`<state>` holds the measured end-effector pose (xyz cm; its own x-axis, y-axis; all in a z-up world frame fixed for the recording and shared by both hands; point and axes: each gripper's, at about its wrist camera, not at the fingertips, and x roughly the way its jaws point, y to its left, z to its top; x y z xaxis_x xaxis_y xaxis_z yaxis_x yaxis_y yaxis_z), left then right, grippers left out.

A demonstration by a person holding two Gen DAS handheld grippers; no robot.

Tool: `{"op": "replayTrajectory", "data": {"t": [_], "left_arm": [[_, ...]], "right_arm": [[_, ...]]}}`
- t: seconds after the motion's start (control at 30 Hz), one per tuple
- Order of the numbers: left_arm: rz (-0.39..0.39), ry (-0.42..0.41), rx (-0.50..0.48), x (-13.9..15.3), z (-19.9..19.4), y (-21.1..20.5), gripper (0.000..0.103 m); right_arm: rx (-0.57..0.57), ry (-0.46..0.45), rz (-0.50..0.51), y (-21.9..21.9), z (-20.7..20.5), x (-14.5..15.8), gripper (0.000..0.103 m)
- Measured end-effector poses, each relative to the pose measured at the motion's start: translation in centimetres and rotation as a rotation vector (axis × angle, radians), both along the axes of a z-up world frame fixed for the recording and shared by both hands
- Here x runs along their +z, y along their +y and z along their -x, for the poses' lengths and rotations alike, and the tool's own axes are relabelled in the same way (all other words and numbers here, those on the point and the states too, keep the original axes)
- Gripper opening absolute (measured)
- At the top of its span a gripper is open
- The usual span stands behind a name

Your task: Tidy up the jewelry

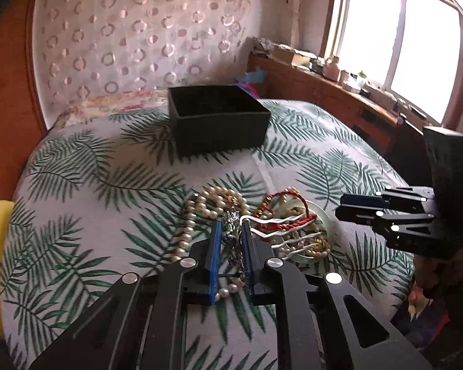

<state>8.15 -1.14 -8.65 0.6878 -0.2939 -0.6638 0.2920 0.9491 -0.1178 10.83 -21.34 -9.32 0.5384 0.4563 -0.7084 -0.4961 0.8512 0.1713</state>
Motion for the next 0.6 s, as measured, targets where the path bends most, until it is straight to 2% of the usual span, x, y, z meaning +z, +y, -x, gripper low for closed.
{"op": "replayTrajectory", "data": {"t": [0.27,0.6], "left_arm": [[0.032,-0.032,0.033,1.0,0.4,2.0,0.007],[0.051,-0.079,0.037,1.9,1.3,2.4,0.007]], "right_arm": [[0.045,-0.019,0.001,2.4,-1.1,1.1,0.028],[0.078,0.053,0.004,4.7,-3.7,0.4,0.028]]}}
